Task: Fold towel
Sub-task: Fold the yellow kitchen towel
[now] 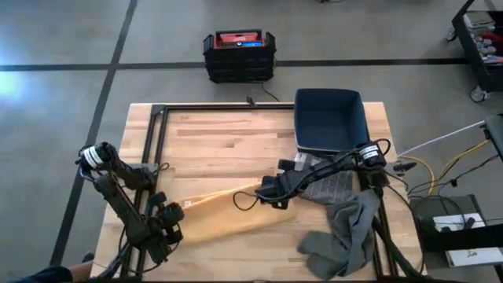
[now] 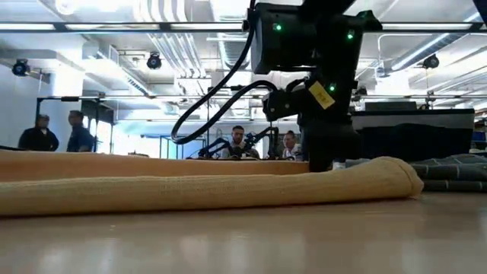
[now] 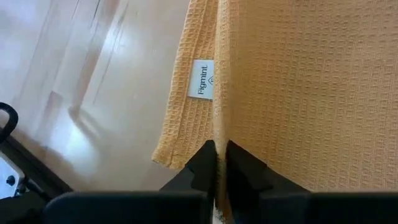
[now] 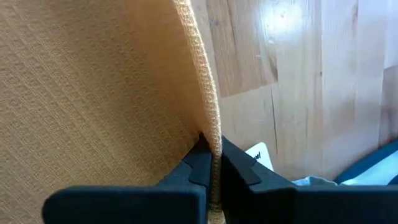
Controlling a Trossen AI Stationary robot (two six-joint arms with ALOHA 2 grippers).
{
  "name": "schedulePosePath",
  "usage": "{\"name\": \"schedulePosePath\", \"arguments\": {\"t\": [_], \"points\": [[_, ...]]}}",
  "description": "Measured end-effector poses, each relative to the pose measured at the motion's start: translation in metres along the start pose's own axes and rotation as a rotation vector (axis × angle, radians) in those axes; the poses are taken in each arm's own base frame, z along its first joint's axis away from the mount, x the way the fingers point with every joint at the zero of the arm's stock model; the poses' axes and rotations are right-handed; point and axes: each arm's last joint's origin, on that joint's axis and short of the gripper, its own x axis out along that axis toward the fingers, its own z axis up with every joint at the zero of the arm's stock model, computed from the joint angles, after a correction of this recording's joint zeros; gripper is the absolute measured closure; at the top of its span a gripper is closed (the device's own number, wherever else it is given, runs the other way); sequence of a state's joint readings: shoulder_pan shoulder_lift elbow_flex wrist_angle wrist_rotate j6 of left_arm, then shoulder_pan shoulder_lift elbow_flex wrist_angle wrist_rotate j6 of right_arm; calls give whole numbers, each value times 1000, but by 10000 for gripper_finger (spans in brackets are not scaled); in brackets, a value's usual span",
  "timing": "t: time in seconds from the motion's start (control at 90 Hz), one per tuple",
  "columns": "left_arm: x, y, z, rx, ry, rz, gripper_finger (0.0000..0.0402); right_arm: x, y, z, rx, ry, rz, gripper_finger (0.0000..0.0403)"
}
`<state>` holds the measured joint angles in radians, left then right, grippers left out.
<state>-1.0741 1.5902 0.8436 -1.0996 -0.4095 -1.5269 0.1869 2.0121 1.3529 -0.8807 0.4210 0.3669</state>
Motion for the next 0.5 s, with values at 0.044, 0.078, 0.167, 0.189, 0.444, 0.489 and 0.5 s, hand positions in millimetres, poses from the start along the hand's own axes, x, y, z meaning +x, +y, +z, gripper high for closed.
{"name": "schedulePosePath", "arguments": {"t": [0.044, 0.078, 0.167, 0.189, 0.444, 0.489, 0.5], "points": [[0, 0, 0, 0, 0, 0, 353, 0, 0, 0, -1, 1, 0, 382], [0, 0, 0, 1, 0, 2, 338, 0, 0, 0, -2, 4, -1, 371], [-2, 3, 1, 13, 2, 33, 293, 0, 0, -1, -5, 8, -3, 331], [-3, 4, 1, 17, 2, 42, 281, 0, 0, -1, -5, 8, -4, 320], [-30, 15, 13, 28, -16, 192, 197, -20, -12, -4, -8, -17, -20, 215], [-34, 15, 15, 21, -22, 191, 194, -27, -15, -4, -9, -31, -15, 204], [-35, 14, 16, 19, -25, 187, 193, -29, -16, -4, -8, -36, -13, 202]]}}
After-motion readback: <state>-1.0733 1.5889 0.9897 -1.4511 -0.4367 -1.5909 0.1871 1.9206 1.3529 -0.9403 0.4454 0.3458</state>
